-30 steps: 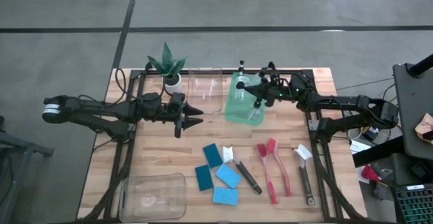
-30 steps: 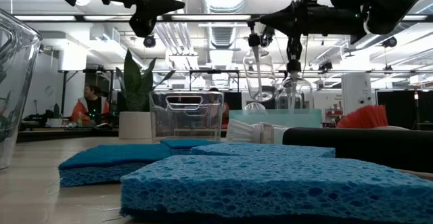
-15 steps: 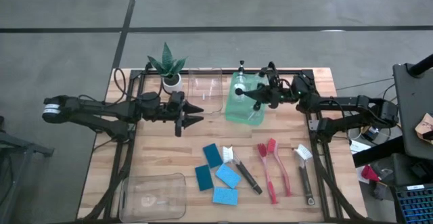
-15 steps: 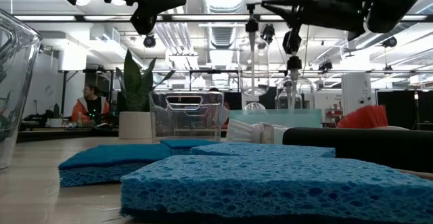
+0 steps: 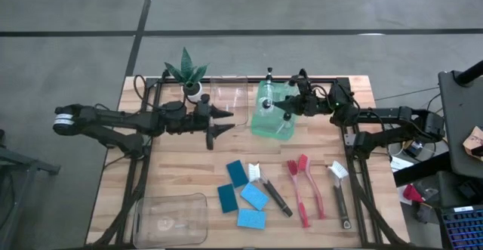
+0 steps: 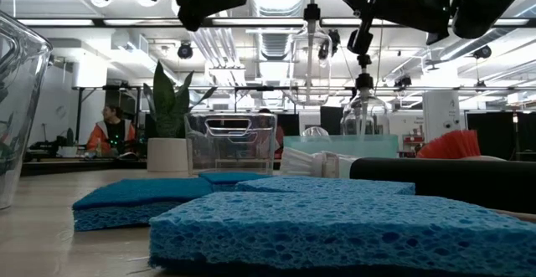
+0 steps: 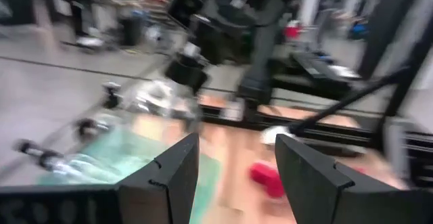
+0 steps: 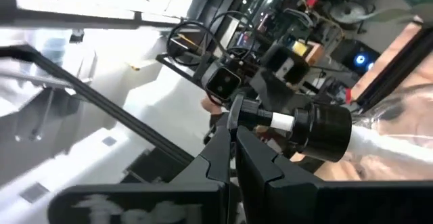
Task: Pick & Place Kitchen Sink Supplies
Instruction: Put the transparent soap dispenser into the green bin
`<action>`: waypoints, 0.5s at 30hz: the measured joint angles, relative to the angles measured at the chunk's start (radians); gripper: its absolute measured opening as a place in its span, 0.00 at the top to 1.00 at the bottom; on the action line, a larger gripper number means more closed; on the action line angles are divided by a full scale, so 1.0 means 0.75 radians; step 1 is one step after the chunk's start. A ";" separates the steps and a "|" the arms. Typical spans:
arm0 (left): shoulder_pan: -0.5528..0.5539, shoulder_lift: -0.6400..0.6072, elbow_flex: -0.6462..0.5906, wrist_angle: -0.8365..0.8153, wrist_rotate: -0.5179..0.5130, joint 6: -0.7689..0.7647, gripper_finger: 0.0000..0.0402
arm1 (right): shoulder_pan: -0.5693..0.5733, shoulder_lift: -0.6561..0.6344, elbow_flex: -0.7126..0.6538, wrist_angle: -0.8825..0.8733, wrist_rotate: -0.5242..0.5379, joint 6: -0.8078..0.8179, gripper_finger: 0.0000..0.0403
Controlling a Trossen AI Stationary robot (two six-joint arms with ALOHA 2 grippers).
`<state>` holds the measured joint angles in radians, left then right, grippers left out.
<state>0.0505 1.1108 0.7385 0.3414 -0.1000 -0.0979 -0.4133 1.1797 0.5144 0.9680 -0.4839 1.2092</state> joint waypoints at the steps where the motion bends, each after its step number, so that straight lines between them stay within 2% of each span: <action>1: 0.001 0.014 0.014 0.002 -0.040 0.037 0.51 | 0.006 0.000 -0.002 -0.001 0.001 0.023 0.98; 5: 0.004 0.079 0.057 0.008 -0.150 0.171 0.51 | 0.031 0.000 -0.004 -0.002 0.015 0.070 0.98; 15: 0.006 0.284 0.138 0.025 -0.155 0.175 0.51 | 0.138 -0.001 -0.015 -0.028 0.156 0.029 0.98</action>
<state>0.0551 1.3235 0.8418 0.3604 -0.2166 0.0334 -0.3095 1.1790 0.5034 0.9474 -0.3668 1.2309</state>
